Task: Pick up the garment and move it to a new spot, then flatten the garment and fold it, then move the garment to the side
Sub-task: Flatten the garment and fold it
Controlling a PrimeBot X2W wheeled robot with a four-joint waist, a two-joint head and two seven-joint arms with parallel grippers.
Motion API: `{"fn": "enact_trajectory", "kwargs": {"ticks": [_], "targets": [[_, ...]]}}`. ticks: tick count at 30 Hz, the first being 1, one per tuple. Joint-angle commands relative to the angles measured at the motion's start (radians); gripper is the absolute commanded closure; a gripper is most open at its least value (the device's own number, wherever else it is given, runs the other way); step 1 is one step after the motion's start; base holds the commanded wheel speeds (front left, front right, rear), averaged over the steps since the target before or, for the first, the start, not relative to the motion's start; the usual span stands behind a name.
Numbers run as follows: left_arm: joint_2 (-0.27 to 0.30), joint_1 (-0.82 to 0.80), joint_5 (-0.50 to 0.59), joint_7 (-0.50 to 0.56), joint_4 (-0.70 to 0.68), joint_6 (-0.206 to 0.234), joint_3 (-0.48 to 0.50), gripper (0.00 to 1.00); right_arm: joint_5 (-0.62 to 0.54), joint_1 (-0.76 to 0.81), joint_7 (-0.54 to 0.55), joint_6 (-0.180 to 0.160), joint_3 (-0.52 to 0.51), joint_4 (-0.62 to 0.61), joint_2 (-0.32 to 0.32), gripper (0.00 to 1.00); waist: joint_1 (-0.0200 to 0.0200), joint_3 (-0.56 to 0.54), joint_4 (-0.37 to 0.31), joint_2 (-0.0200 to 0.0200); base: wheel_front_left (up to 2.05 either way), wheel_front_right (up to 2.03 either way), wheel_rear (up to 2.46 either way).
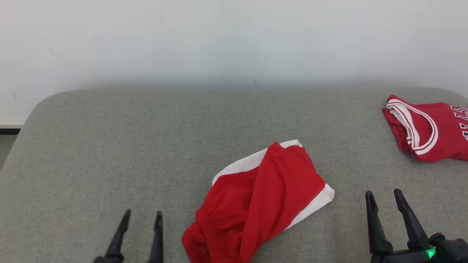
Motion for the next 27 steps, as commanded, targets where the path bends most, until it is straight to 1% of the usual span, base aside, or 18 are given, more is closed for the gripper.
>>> {"fn": "enact_trajectory", "kwargs": {"ticks": [1, 7, 12, 13, 16, 20, 23, 27], "targets": [[0.015, 0.021, 0.017, -0.003, 0.013, -0.008, -0.035, 0.00, -0.004, 0.010, 0.000, -0.003, -0.005, -0.004, 0.003, 0.00, 0.0001, -0.001, 0.005, 0.0000, 0.00, 0.00, 0.00], [0.059, 0.048, 0.029, -0.003, 0.053, -0.014, -0.174, 0.00, -0.001, 0.000, 0.000, -0.003, -0.006, -0.009, -0.006, 0.00, 0.0001, 0.007, 0.015, 0.0000, 0.00, 0.00, 0.00], [0.092, 0.066, -0.002, -0.003, 0.085, -0.015, -0.321, 0.00, 0.002, -0.008, 0.000, -0.003, 0.000, -0.006, -0.010, 0.00, 0.0001, 0.023, 0.014, 0.0000, 0.00, 0.00, 0.00], [0.092, 0.066, -0.002, -0.003, 0.085, -0.015, -0.321, 0.00, 0.002, -0.008, 0.000, -0.003, 0.000, -0.006, -0.010, 0.00, 0.0001, 0.023, 0.014, 0.0000, 0.00, 0.00, 0.00], [0.109, 0.071, -0.027, -0.003, 0.114, -0.015, -0.391, 0.00, 0.005, -0.015, 0.000, -0.003, 0.001, -0.004, -0.014, 0.00, 0.0001, 0.033, 0.009, 0.0000, 0.00, 0.00, 0.00], [0.106, 0.049, -0.056, -0.003, 0.170, -0.015, -0.421, 0.00, 0.007, -0.023, 0.000, -0.003, 0.005, -0.002, -0.014, 0.00, 0.0001, 0.045, -0.004, 0.0000, 0.00, 0.00, 0.00], [0.090, 0.033, -0.088, -0.003, 0.226, -0.015, -0.422, 0.00, 0.008, -0.029, 0.000, -0.003, 0.008, 0.001, -0.014, 0.00, 0.0001, 0.053, -0.015, 0.0000, 0.00, 0.00, 0.00], [0.081, -0.014, -0.107, -0.003, 0.303, -0.015, -0.456, 0.00, 0.006, -0.034, 0.000, -0.003, 0.009, 0.001, -0.013, 0.00, 0.0001, 0.062, -0.026, 0.0000, 0.00, 0.00, 0.00]]}}
